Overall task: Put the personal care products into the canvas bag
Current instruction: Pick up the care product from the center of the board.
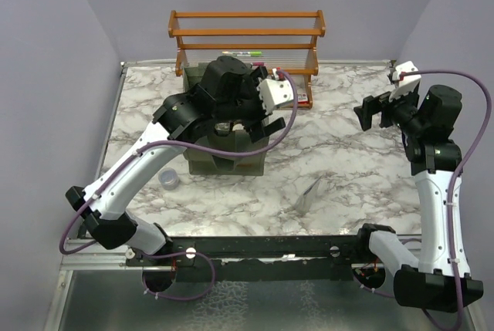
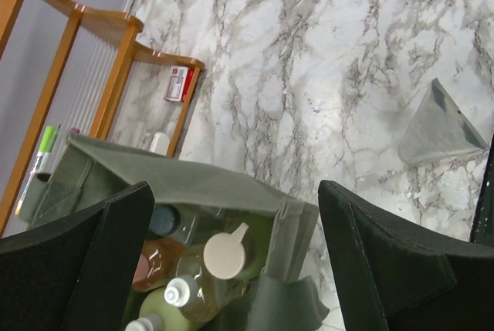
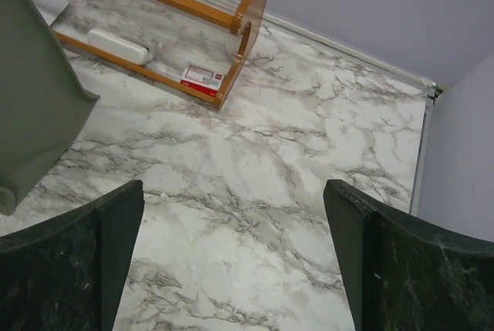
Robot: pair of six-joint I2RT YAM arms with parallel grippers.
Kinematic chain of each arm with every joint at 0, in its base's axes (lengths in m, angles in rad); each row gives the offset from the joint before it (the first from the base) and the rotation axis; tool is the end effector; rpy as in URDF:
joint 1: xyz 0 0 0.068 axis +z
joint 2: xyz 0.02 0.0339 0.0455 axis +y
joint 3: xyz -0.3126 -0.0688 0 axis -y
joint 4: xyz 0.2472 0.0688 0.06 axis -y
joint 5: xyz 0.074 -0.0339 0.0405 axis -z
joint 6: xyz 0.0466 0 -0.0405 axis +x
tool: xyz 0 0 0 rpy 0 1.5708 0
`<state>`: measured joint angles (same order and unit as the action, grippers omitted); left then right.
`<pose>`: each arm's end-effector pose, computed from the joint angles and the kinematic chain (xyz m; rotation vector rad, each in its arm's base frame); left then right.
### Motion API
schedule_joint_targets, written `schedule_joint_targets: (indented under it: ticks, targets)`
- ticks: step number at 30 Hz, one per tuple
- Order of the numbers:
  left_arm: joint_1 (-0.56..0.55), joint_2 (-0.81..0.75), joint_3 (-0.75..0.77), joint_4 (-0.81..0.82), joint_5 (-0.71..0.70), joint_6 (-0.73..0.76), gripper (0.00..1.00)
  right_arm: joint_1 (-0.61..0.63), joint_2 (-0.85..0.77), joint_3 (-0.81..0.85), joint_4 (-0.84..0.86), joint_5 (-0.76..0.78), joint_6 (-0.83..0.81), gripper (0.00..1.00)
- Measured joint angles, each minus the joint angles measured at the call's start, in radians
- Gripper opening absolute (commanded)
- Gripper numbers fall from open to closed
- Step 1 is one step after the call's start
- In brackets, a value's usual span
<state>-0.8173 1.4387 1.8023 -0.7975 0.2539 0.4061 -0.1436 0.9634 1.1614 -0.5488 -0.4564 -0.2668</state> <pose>0.1944 -0.2243 0.5173 1.2954 1.5598 -0.5160 0.1820 -0.0056 0.4378 -0.4165 1.8409 0.1583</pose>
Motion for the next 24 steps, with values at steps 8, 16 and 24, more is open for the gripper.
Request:
schedule_joint_targets:
  ticks: [8,16,24]
  targets:
    - [-0.124,0.067,0.081,-0.044,-0.026,0.015,0.93,-0.018,-0.048,-0.03,-0.005,-0.002,-0.006,1.0]
    - [-0.246,0.116,0.111,-0.05,-0.026,0.011,0.93,-0.061,-0.066,-0.056,-0.006,-0.011,0.002,1.0]
    - [-0.313,0.15,0.002,-0.029,0.01,-0.035,0.97,-0.106,-0.07,-0.065,-0.004,-0.041,0.018,1.0]
